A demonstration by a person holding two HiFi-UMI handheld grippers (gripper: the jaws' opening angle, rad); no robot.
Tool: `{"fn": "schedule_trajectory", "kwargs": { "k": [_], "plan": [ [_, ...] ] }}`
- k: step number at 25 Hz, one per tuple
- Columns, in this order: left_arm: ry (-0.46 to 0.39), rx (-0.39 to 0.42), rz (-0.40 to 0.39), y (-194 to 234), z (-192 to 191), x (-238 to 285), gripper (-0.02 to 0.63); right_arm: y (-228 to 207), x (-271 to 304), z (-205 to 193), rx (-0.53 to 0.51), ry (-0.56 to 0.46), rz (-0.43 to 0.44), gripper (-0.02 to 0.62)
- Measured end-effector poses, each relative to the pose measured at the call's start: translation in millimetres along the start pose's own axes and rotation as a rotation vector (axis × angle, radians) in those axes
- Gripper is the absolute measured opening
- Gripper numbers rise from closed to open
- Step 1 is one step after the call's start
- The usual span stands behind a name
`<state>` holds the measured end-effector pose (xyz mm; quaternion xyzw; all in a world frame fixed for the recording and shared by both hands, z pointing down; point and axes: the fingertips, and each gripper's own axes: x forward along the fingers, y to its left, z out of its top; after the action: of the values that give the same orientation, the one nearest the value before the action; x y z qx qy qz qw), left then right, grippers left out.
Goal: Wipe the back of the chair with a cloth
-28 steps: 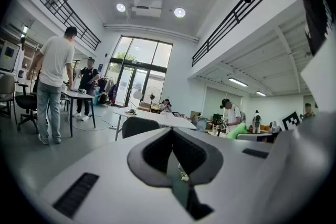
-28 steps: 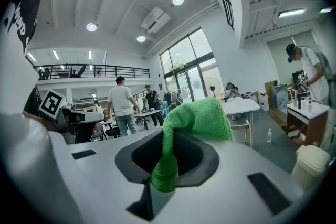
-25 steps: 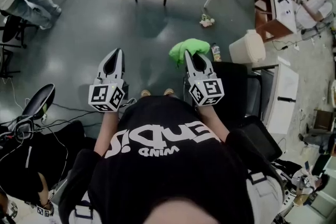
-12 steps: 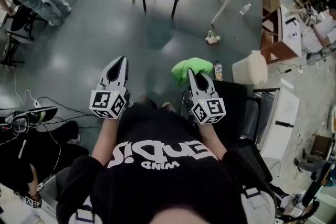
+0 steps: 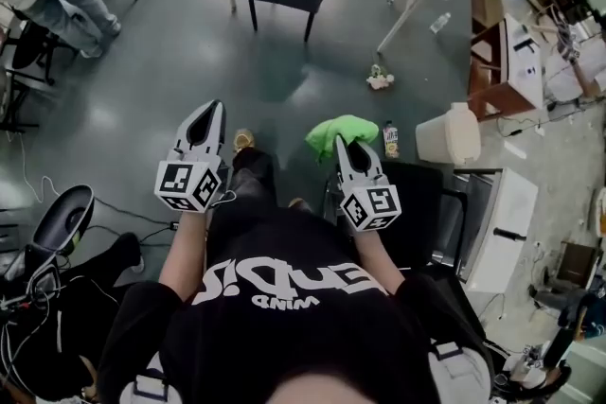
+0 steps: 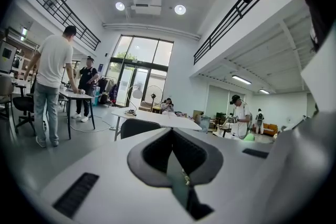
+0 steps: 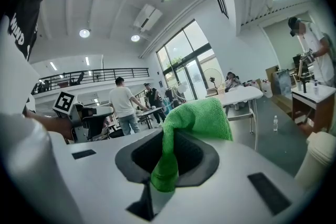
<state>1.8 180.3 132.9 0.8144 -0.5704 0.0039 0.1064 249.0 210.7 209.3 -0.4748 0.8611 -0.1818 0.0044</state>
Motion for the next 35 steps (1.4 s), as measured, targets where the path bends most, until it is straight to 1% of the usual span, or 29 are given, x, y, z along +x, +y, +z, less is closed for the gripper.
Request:
{"fn": "schedule_trajectory", "kwargs": {
  "k": [3,7,14,19,23,26,28,32,35],
  "plan": [
    [0.001,-0.009,-0.025,24,4,38,0.0,-12,31,4,0.0,0.01,-0.035,0.048],
    [0.0,-0.003,-0.054,67,20,84,0.0,-16,88,17,-0.013,0.019,-0.053,0.048],
    [0.031,0.005,-0.108,149,42,160,0.0,-18,201,49,-0.027,0.0,-0.097,0.048],
    [0.041,0.004,-0.149,187,43,207,-0.002,-29,260,66,-0.042,-0.028,-0.128,0.048],
    [0.031,0.003,-0.166,206,34,241,-0.002,-46,292,66,-0.064,-0.041,-0.147,0.048],
    [0.017,0.003,-0.167,212,22,258,-0.002,-55,308,59,-0.09,-0.044,-0.132,0.048],
    [0.01,-0.003,-0.166,217,10,267,-0.002,-60,319,48,-0.099,-0.047,-0.118,0.048],
    [0.001,-0.021,-0.168,226,-23,282,0.0,-73,339,16,-0.084,-0.051,-0.101,0.048],
    [0.002,0.009,-0.189,233,-55,299,0.0,-87,356,-11,-0.082,-0.061,-0.09,0.048]
  ]
}}
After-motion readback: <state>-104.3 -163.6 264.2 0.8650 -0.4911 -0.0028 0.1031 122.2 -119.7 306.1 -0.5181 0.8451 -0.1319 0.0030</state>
